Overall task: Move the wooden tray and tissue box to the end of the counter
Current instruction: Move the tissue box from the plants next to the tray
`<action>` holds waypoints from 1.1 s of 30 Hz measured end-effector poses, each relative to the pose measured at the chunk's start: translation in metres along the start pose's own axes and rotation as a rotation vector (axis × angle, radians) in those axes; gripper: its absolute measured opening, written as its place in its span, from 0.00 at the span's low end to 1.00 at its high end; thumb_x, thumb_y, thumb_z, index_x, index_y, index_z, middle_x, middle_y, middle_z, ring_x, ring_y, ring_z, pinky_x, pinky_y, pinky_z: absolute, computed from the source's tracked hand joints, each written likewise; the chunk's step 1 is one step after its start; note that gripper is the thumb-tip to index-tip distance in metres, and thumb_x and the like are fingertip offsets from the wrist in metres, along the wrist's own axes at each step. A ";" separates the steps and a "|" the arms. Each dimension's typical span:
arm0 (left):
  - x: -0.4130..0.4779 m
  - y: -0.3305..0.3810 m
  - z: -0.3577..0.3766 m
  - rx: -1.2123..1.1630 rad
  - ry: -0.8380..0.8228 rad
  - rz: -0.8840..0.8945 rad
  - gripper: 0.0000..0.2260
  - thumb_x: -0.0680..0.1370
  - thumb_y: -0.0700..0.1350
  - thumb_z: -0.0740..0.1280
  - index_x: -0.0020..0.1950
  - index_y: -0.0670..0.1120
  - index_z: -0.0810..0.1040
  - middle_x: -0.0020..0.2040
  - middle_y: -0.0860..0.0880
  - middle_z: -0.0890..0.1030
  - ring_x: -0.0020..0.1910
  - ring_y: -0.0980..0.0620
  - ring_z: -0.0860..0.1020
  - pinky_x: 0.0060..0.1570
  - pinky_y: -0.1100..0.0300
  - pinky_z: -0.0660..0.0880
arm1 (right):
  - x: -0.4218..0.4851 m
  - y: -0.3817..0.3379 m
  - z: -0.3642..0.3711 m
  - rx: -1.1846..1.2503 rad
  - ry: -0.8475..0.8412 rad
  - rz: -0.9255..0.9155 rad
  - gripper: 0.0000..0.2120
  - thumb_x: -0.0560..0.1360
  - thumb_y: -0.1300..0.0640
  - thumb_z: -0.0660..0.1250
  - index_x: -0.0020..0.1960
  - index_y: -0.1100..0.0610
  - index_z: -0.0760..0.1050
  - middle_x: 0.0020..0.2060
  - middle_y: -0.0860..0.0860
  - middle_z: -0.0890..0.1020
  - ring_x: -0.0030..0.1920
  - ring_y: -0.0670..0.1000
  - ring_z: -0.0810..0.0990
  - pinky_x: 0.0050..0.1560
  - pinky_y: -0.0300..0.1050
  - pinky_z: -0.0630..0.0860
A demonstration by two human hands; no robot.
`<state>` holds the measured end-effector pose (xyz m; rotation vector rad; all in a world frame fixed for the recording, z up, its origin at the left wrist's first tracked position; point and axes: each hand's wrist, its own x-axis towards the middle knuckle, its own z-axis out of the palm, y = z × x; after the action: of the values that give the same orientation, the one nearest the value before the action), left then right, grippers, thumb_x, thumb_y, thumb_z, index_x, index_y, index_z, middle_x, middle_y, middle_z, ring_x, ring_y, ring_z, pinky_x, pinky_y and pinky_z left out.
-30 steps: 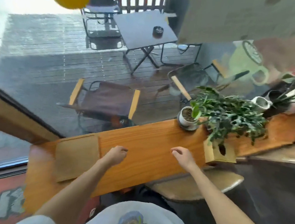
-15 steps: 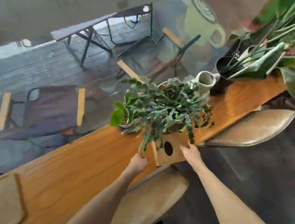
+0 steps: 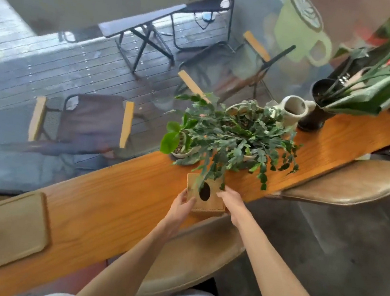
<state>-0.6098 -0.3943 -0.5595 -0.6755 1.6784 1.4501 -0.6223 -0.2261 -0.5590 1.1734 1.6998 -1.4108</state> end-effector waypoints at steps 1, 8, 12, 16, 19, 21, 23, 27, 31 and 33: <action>-0.005 -0.007 -0.017 -0.020 0.025 0.020 0.28 0.80 0.54 0.62 0.78 0.51 0.57 0.73 0.48 0.68 0.65 0.50 0.70 0.59 0.55 0.66 | -0.004 -0.003 0.016 -0.023 -0.026 0.006 0.25 0.81 0.56 0.63 0.77 0.54 0.65 0.75 0.51 0.69 0.74 0.56 0.67 0.72 0.54 0.63; -0.067 -0.057 -0.154 -0.194 0.259 0.241 0.22 0.78 0.59 0.63 0.68 0.56 0.58 0.68 0.51 0.69 0.60 0.60 0.72 0.52 0.65 0.71 | -0.058 -0.010 0.168 -0.126 -0.327 -0.169 0.27 0.79 0.61 0.65 0.77 0.51 0.66 0.66 0.52 0.80 0.61 0.52 0.80 0.57 0.47 0.78; -0.117 -0.099 -0.242 -0.252 0.403 0.289 0.22 0.79 0.56 0.64 0.69 0.54 0.60 0.67 0.51 0.70 0.63 0.55 0.72 0.62 0.56 0.71 | -0.105 0.001 0.259 -0.245 -0.508 -0.238 0.31 0.79 0.59 0.68 0.78 0.46 0.61 0.63 0.49 0.80 0.55 0.47 0.80 0.47 0.43 0.77; -0.161 -0.156 -0.332 -0.266 0.520 0.287 0.19 0.80 0.52 0.64 0.67 0.52 0.61 0.64 0.49 0.71 0.60 0.52 0.74 0.57 0.59 0.74 | -0.151 0.027 0.353 -0.394 -0.612 -0.329 0.34 0.78 0.57 0.69 0.79 0.45 0.58 0.59 0.43 0.78 0.52 0.45 0.80 0.45 0.39 0.78; -0.180 -0.200 -0.402 -0.235 0.565 0.281 0.20 0.80 0.47 0.64 0.68 0.49 0.60 0.67 0.45 0.69 0.60 0.51 0.72 0.55 0.61 0.73 | -0.182 0.057 0.427 -0.418 -0.642 -0.375 0.35 0.78 0.57 0.70 0.80 0.48 0.57 0.52 0.39 0.78 0.46 0.41 0.80 0.35 0.33 0.78; -0.186 -0.227 -0.451 -0.215 0.574 0.247 0.26 0.81 0.47 0.64 0.76 0.45 0.57 0.75 0.44 0.63 0.71 0.47 0.65 0.70 0.50 0.64 | -0.201 0.077 0.474 -0.403 -0.616 -0.380 0.35 0.78 0.55 0.70 0.80 0.49 0.58 0.55 0.42 0.79 0.50 0.44 0.81 0.40 0.36 0.81; -0.191 -0.250 -0.496 -0.191 0.541 0.206 0.30 0.81 0.50 0.62 0.79 0.48 0.52 0.78 0.46 0.56 0.77 0.47 0.55 0.76 0.46 0.54 | -0.217 0.095 0.521 -0.404 -0.584 -0.414 0.34 0.78 0.53 0.69 0.79 0.45 0.58 0.66 0.48 0.76 0.61 0.51 0.79 0.59 0.49 0.80; -0.200 -0.290 -0.569 -0.248 0.526 0.215 0.26 0.83 0.53 0.56 0.79 0.48 0.55 0.78 0.46 0.56 0.76 0.51 0.55 0.75 0.51 0.54 | -0.241 0.119 0.601 -0.416 -0.564 -0.439 0.34 0.78 0.55 0.68 0.80 0.48 0.57 0.74 0.51 0.70 0.72 0.55 0.70 0.72 0.60 0.68; -0.196 -0.328 -0.609 -0.354 0.471 0.209 0.27 0.81 0.55 0.60 0.78 0.54 0.54 0.74 0.52 0.62 0.68 0.56 0.63 0.67 0.56 0.62 | -0.251 0.138 0.656 -0.426 -0.505 -0.476 0.33 0.79 0.60 0.66 0.80 0.51 0.57 0.73 0.51 0.70 0.74 0.52 0.67 0.76 0.54 0.64; -0.191 -0.347 -0.622 -0.370 0.445 0.177 0.29 0.80 0.57 0.61 0.78 0.57 0.53 0.74 0.52 0.63 0.69 0.53 0.66 0.70 0.51 0.64 | -0.251 0.145 0.672 -0.441 -0.490 -0.478 0.34 0.79 0.63 0.66 0.80 0.53 0.56 0.74 0.51 0.70 0.75 0.51 0.66 0.76 0.50 0.63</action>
<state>-0.3650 -1.0895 -0.5749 -1.1442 1.8505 1.8635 -0.4357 -0.9335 -0.5505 0.1606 1.8496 -1.3389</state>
